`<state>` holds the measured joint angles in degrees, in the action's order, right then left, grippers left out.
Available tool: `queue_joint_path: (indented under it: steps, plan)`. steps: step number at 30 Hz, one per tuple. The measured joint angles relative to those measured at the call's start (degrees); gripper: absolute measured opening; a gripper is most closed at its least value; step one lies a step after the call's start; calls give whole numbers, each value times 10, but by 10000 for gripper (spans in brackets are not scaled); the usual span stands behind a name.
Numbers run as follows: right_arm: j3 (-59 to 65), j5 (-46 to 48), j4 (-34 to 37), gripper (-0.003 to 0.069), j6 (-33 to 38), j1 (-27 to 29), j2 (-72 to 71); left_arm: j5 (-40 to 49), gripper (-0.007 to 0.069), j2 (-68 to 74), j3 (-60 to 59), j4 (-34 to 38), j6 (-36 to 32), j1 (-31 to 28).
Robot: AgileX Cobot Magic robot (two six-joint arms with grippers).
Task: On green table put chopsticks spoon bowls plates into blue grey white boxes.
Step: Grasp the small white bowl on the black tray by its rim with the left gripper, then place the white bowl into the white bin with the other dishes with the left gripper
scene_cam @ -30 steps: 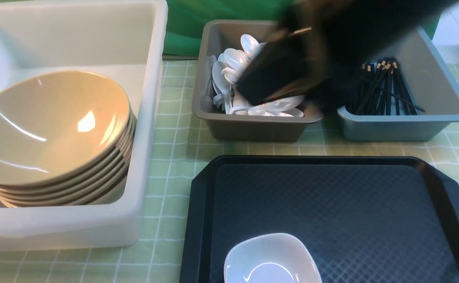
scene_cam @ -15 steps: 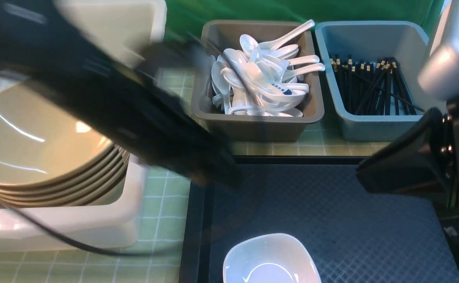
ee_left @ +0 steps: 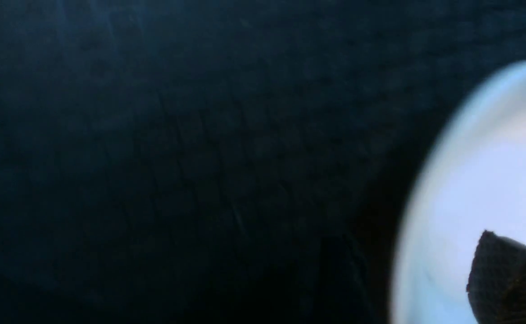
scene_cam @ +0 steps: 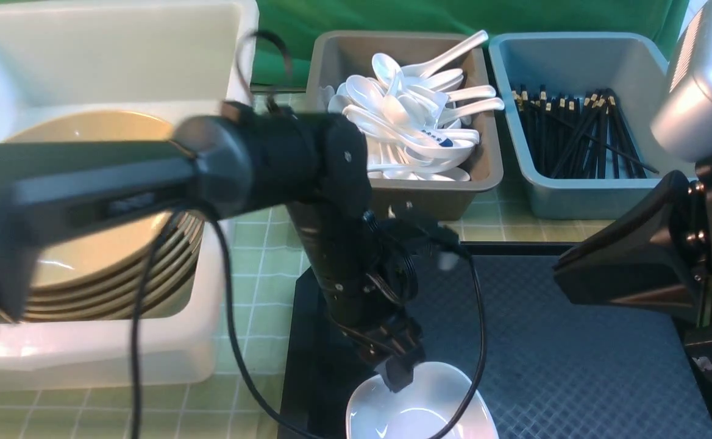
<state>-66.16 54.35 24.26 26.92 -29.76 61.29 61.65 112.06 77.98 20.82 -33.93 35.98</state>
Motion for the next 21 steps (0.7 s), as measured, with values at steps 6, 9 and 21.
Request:
queue_joint_path:
  steps: [6, 9, 21]
  plan:
    - [0, -1, 0, 79, 0, 0, 0, 42, 99, 52, 5, 58, -64, 0]
    - [0, -4, 0, 81, 0, 0, 0, 55, 32, 55, 5, 69, -68, -1]
    - [-55, -17, 65, 91, 97, 0, 27, 68, 15, -140, 12, 175, -23, -218]
